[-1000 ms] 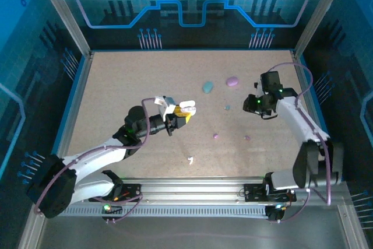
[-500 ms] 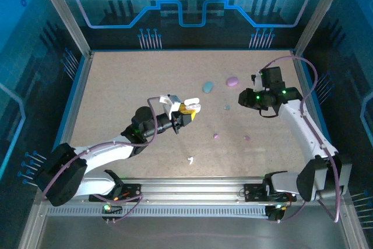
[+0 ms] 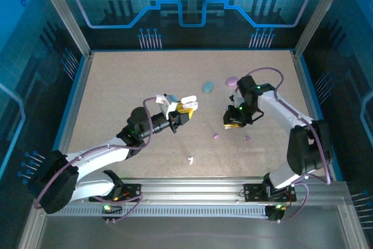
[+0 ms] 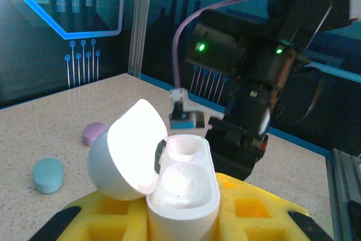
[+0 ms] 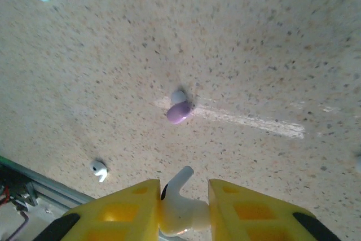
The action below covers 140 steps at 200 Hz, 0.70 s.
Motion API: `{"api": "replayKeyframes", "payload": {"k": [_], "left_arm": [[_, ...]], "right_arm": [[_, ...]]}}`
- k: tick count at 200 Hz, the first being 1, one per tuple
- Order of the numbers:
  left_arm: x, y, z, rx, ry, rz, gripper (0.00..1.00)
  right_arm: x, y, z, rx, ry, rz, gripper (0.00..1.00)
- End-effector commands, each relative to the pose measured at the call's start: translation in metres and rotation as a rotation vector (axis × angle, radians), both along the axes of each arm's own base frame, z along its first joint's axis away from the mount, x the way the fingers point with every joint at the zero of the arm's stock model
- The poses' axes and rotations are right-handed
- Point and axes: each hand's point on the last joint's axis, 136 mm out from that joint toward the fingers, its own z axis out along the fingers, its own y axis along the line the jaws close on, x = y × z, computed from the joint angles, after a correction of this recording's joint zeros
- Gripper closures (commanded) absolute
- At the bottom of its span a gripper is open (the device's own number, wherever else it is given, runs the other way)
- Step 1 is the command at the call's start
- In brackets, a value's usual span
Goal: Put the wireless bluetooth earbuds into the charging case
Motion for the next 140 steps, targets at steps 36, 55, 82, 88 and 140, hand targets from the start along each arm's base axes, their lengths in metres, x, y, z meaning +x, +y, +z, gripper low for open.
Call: {"api": "replayKeyframes", "payload": {"k": [36,55,82,88,140], "left_arm": [[-0.003,0.004,0.010,0.001,-0.049,0.016,0.77],[-0.003,0.003,0.009,0.003,-0.048,0.015,0.76],[-0.002,0.002,0.008,0.006,-0.044,0.013,0.77],[-0.002,0.002,0.008,0.005,-0.045,0.012,0.76],[0.001,0.002,0.007,0.009,-0.042,0.017,0.76]], "right_arm": [[-0.019,0.009,-0.040,-0.005,0.176,0.072,0.71],[-0.017,0.007,-0.049,-0.025,0.193,0.080,0.71],[-0.011,0.006,-0.060,-0.048,0.210,0.091,0.71],[-0.009,0.006,-0.061,-0.053,0.206,0.090,0.71],[0.006,0.002,-0.069,-0.063,0.207,0.088,0.69]]}}
